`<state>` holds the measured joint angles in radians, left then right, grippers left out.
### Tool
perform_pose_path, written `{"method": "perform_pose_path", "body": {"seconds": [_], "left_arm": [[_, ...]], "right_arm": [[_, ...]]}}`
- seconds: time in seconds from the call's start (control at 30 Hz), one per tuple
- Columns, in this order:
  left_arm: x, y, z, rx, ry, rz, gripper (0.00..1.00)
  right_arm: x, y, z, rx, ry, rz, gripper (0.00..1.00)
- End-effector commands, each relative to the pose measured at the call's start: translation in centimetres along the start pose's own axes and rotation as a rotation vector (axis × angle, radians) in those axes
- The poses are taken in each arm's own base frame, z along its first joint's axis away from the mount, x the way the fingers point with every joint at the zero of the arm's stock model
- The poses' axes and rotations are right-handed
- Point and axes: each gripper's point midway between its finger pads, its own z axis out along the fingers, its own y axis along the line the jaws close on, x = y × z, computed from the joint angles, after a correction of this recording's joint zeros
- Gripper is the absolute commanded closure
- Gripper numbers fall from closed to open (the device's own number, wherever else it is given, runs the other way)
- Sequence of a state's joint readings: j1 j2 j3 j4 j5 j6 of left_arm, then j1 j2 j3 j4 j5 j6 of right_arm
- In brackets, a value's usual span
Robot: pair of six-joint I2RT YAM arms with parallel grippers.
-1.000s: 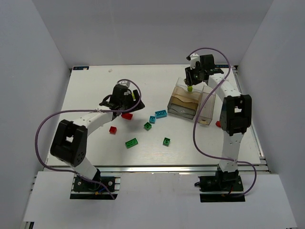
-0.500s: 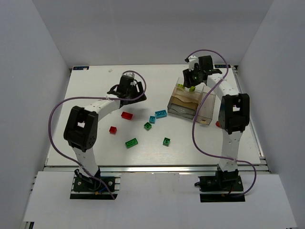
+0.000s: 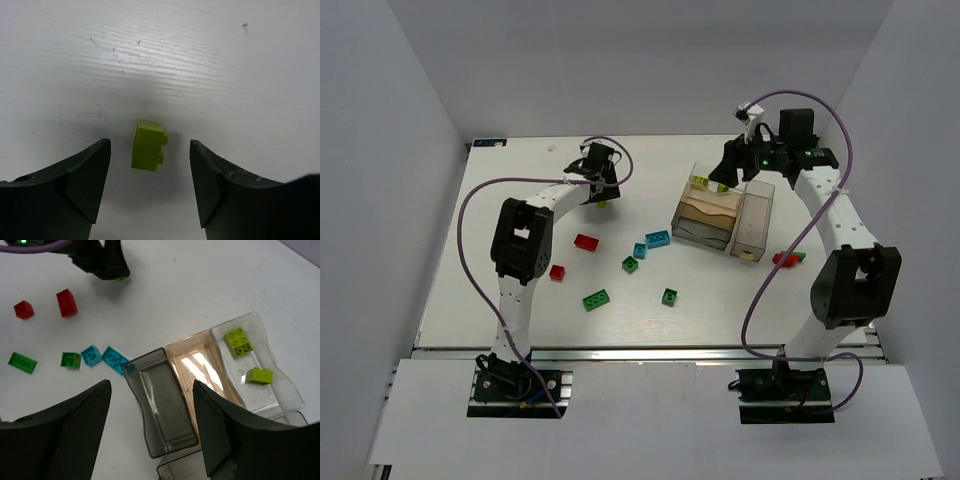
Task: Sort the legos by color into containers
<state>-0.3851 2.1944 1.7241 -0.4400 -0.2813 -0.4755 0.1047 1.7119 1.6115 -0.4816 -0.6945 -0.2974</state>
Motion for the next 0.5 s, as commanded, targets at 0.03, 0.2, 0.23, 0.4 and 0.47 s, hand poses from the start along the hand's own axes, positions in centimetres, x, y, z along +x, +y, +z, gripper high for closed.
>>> {"method": "perform_pose_path", "body": {"seconds": [0.03,0.2,0.23,0.4,0.47], "left_arm": [[-0.4,0.8,0.1,-0.052,0.018,0.061,0.26],[-0.2,0.4,0.8,-0.041,0.038,0.078,0.39],[-0.3,0.3,0.7,-0.039,0.036,0.078,0.45],[-1.5,-1.1,-0.3,0.032,0.013,0.061,0.83],[-2.3,-2.7,-1.2,0.093,-0.011,0.06,0.91]], "right_arm": [[1.8,2.0,-0.9,-0.069,0.006,0.025,0.29],[2.0,1.9,-1.5,-0.054,0.0,0.046,0.31],[2.0,1.8,-1.6,-0.051,-0.003,0.048,0.32],[2.4,2.0,-2.0,-0.056,-0.004,0.068,0.34],[2.7,2.1,-2.2,-0.05,-0.001,0.073,0.34]]}}
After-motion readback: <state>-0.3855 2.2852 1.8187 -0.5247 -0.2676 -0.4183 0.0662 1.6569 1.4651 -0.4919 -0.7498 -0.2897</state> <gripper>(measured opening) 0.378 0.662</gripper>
